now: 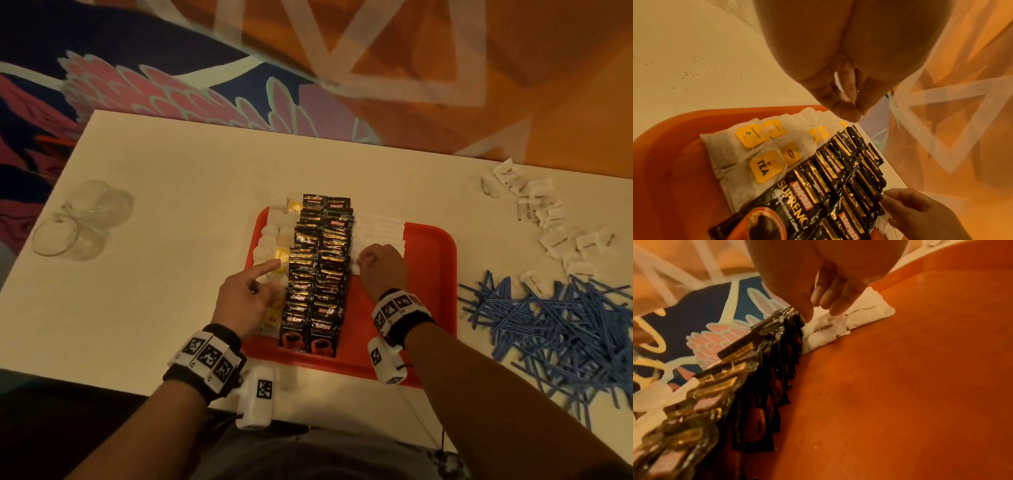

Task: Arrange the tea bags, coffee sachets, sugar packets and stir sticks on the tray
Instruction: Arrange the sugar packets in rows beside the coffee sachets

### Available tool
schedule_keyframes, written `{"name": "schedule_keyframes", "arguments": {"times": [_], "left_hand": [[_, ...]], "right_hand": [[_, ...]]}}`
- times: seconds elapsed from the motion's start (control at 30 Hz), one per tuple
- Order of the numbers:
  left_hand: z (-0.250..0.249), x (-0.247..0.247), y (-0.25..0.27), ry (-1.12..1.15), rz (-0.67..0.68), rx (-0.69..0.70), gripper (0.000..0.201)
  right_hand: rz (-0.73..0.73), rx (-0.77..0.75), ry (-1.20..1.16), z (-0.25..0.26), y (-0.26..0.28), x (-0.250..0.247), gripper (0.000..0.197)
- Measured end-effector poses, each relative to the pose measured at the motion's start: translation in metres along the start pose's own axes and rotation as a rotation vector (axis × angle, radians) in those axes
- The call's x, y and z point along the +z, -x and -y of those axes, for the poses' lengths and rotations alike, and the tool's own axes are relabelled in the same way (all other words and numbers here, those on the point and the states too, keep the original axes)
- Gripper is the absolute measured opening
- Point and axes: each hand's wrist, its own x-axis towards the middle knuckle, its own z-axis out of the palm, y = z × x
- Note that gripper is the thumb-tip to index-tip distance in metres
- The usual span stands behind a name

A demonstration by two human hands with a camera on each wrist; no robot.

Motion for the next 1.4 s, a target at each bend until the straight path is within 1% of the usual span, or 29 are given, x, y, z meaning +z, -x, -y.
{"name": "schedule_keyframes", "arguments": {"times": [0.03, 0.1, 0.17, 0.23, 0.4, 0.47, 0.57, 0.63, 0.8, 0.93, 1.03, 1.13, 1.3, 1.4], "left_hand": [[0.0, -0.001, 0.001, -0.005, 0.002, 0.006, 0.04], [0.001, -0.003, 0.002, -0.01, 0.003, 0.022, 0.039], [0.001, -0.006, 0.004, -0.001, 0.002, 0.037, 0.042], [0.001, -0.008, 0.006, 0.009, 0.004, 0.055, 0.041], [-0.003, -0.005, 0.004, 0.063, 0.041, 0.056, 0.039], [-0.01, 0.002, 0.004, 0.089, 0.073, 0.057, 0.034], [-0.025, 0.021, 0.005, 0.131, 0.149, 0.068, 0.02], [-0.036, 0.04, 0.006, 0.112, 0.194, 0.079, 0.016], [-0.079, 0.1, 0.009, -0.007, 0.326, 0.165, 0.012], [-0.116, 0.168, 0.004, -0.168, 0.401, 0.286, 0.014], [-0.145, 0.225, -0.004, -0.353, 0.448, 0.38, 0.02], [-0.177, 0.284, -0.014, -0.493, 0.506, 0.467, 0.021], [-0.221, 0.375, -0.036, -0.781, 0.571, 0.575, 0.036], [-0.245, 0.423, -0.047, -0.955, 0.637, 0.66, 0.05]], "right_hand": [[0.034, -0.039, 0.039, 0.001, -0.001, 0.002, 0.013], [0.085, -0.072, 0.081, 0.001, -0.002, 0.007, 0.02], [0.084, -0.081, 0.101, 0.003, 0.001, 0.008, 0.027], [0.069, -0.073, 0.1, 0.004, 0.004, 0.006, 0.029], [0.056, -0.012, 0.066, -0.001, 0.019, -0.011, 0.03], [0.04, 0.039, 0.007, -0.005, 0.029, -0.022, 0.029], [0.012, 0.097, -0.063, -0.019, 0.046, -0.037, 0.027], [0.003, 0.13, -0.1, -0.033, 0.058, -0.049, 0.024], [-0.04, 0.227, -0.176, -0.081, 0.084, -0.084, 0.021], [-0.073, 0.288, -0.242, -0.128, 0.095, -0.116, 0.016], [-0.072, 0.265, -0.193, -0.165, 0.095, -0.14, 0.02], [-0.054, 0.247, -0.178, -0.205, 0.089, -0.159, 0.022], [-0.058, 0.261, -0.209, -0.25, 0.085, -0.182, 0.019], [-0.045, 0.249, -0.208, -0.267, 0.084, -0.195, 0.019]]}}
